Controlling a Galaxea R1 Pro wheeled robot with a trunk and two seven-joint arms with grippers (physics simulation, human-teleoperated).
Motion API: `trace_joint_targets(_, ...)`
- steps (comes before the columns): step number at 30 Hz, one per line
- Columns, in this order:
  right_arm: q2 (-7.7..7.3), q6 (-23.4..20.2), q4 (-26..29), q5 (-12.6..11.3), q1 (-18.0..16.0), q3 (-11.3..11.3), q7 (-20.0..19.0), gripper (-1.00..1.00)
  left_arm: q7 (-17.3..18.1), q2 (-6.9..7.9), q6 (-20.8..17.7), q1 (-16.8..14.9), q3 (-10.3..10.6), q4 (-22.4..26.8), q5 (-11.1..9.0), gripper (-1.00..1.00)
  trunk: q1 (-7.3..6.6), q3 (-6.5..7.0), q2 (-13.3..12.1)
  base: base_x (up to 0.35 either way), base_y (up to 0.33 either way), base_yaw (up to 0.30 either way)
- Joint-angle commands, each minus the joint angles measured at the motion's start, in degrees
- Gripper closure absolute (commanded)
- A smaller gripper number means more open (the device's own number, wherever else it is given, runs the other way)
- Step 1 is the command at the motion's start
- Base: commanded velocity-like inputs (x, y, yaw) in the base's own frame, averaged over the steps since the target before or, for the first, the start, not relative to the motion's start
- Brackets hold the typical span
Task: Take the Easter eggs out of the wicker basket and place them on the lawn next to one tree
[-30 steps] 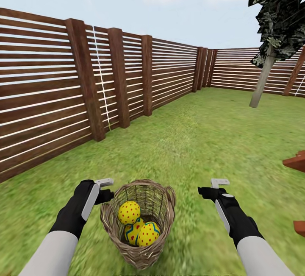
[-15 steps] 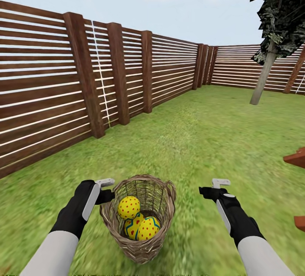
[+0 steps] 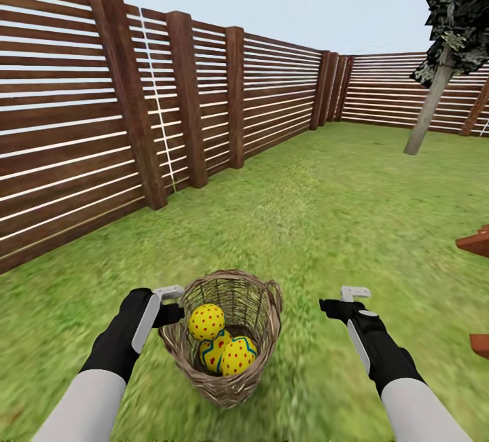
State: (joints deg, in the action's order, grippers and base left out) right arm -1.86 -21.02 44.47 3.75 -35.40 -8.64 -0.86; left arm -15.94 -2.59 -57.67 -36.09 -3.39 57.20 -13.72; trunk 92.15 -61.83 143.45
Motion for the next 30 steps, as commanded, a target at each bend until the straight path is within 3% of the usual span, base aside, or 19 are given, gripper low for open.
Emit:
trace_joint_targets(1, 0.01, -0.3, 0.1, 0.4, 0.0, -0.1, -0.1, -1.00, -0.5, -0.05, -0.2, 0.0, -0.1, 0.0, -0.6, -1.00, 0.01, -0.28, 0.0, 0.000, 0.000, 0.000)
trace_joint_targets(4, 0.01, -0.3, 0.1, 0.4, 0.0, -0.1, -0.1, -1.00, -0.5, -0.11, -0.2, 0.0, -0.1, 0.0, -0.6, -1.00, 0.09, -0.95, 0.1, 0.000, 0.000, 0.000)
trace_joint_targets(15, 0.01, -0.3, 0.1, 0.4, 0.0, -0.1, 0.0, -1.00, -0.6, -0.02, -0.2, 0.0, -0.4, -0.1, -0.5, -1.00, 0.09, -0.95, 0.1, 0.000, 0.000, 0.000)
trace_joint_targets(16, 0.01, -0.3, 0.1, 0.4, 0.0, -0.1, 0.0, -1.00, -0.6, 0.00, -0.2, 0.0, -0.4, -0.2, -0.5, 1.00, 0.09, -0.95, 0.1, 0.000, 0.000, 0.000)
trace_joint_targets(30, 0.17, -0.3, 0.1, 0.3, 0.0, -0.1, -0.1, -1.00, -0.5, 0.15, -0.1, 0.0, -0.3, -0.1, -0.6, 1.00, 0.06, -0.72, 0.1, 0.000, 0.000, 0.000)
